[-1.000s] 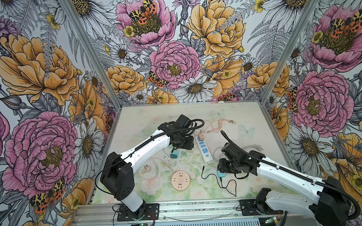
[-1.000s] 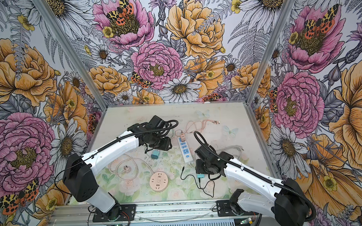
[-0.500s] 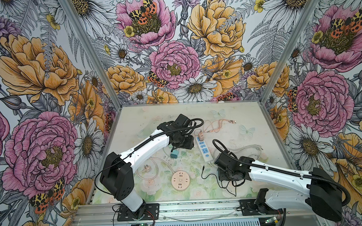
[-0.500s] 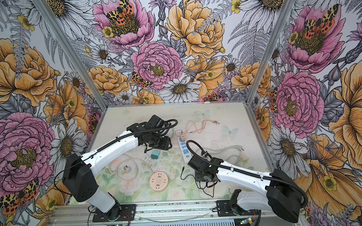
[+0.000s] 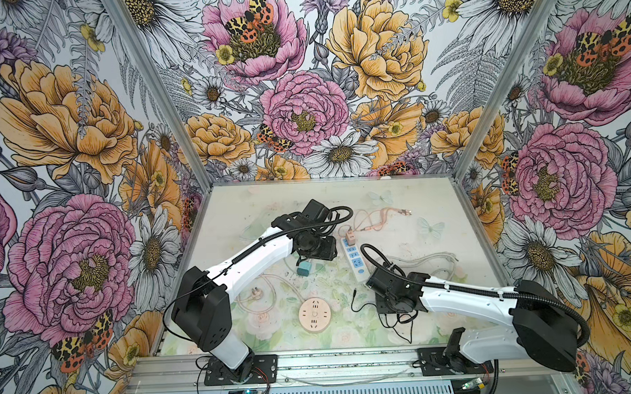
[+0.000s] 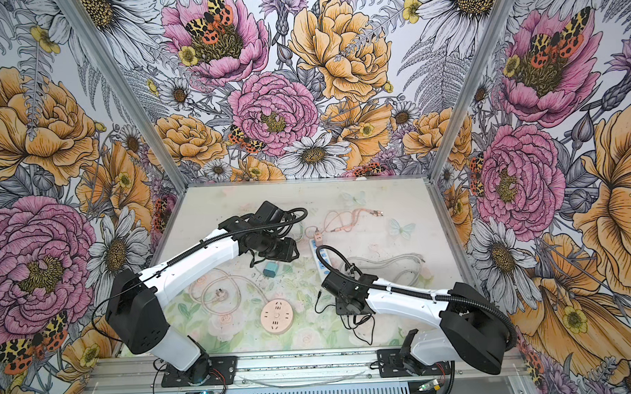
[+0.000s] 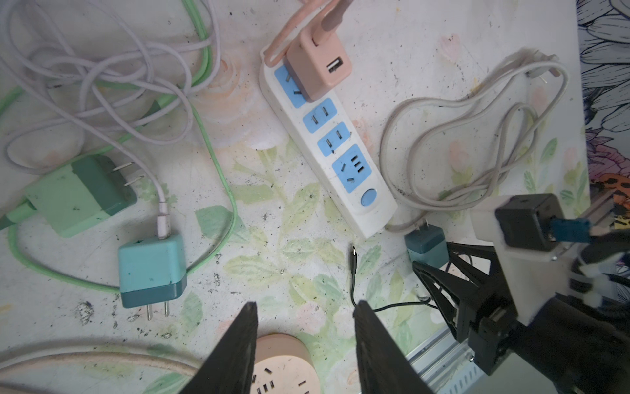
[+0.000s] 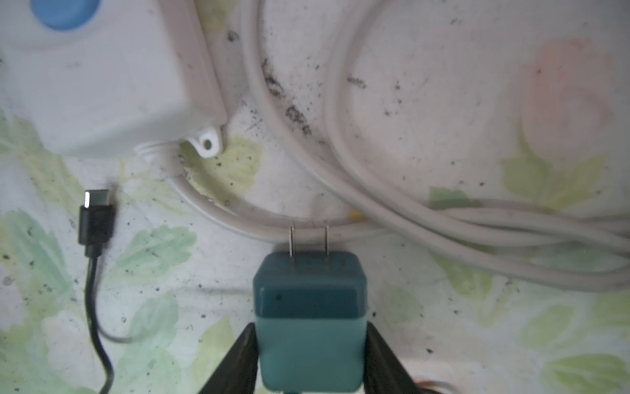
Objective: Insert the plug
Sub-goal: 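Reach the right gripper down to grasp the teal charger while the left draws back, then lift the teal charger with the right gripper toward the left gripper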
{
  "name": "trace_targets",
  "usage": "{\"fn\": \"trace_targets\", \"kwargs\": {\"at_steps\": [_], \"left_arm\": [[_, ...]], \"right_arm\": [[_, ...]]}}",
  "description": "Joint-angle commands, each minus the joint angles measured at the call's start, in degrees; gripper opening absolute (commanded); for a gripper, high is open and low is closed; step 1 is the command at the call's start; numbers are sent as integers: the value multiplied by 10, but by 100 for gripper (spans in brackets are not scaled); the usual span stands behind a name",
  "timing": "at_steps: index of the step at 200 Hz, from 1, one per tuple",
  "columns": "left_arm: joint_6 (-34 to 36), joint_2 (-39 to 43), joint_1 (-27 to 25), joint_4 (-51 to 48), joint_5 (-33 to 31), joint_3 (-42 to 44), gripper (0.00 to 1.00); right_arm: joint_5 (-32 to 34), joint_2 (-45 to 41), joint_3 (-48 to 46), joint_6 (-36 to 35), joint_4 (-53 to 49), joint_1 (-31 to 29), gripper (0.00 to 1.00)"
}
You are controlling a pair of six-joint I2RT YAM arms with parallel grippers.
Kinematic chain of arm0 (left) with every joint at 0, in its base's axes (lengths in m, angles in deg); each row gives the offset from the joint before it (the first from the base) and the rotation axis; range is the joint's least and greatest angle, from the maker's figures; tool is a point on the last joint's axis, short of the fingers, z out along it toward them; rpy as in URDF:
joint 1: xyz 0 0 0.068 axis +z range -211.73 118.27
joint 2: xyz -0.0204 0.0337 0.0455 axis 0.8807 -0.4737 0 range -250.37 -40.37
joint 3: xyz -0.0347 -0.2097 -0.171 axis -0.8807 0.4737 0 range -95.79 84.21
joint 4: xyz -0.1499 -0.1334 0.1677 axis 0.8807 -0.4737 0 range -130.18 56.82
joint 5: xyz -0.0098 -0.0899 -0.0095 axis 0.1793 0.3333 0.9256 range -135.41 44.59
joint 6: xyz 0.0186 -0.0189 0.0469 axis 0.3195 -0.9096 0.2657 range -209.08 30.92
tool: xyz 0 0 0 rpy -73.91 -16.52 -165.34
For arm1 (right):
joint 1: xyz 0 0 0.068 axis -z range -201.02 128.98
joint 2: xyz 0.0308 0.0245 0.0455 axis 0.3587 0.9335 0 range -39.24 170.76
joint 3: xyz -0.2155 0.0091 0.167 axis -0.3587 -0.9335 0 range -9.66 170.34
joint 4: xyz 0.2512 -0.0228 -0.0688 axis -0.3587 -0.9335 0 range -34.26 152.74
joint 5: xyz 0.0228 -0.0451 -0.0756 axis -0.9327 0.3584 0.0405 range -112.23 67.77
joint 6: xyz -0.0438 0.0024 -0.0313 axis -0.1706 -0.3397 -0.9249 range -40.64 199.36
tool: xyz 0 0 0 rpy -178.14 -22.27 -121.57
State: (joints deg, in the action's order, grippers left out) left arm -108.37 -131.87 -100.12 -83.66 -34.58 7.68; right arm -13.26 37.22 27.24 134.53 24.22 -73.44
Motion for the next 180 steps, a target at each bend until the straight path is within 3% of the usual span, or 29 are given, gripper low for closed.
{"fn": "trace_targets", "kwargs": {"at_steps": [1,28,59,89,118,151,180], "left_arm": [[2,-6,8,24,34,6,48],[-8,1,22,44,69,21,48],[1,2,27,51,119,34,48],[-22,-3,42,116,228,71,49],[-7,-8,25,120,261,71,50],[8,-16,14,123,326,68,50],[8,-14,25,122,363,74,50]], "right_arm": [[-7,15,-19,-23,45,4,41],[-13,21,-31,-33,55,4,26],[-2,-29,-30,-62,54,6,19],[-9,-118,-29,-111,53,5,18],[-15,-192,-23,-163,53,5,18],[-40,-193,20,-245,52,-3,18],[-6,-199,36,-306,55,-28,18]]}}
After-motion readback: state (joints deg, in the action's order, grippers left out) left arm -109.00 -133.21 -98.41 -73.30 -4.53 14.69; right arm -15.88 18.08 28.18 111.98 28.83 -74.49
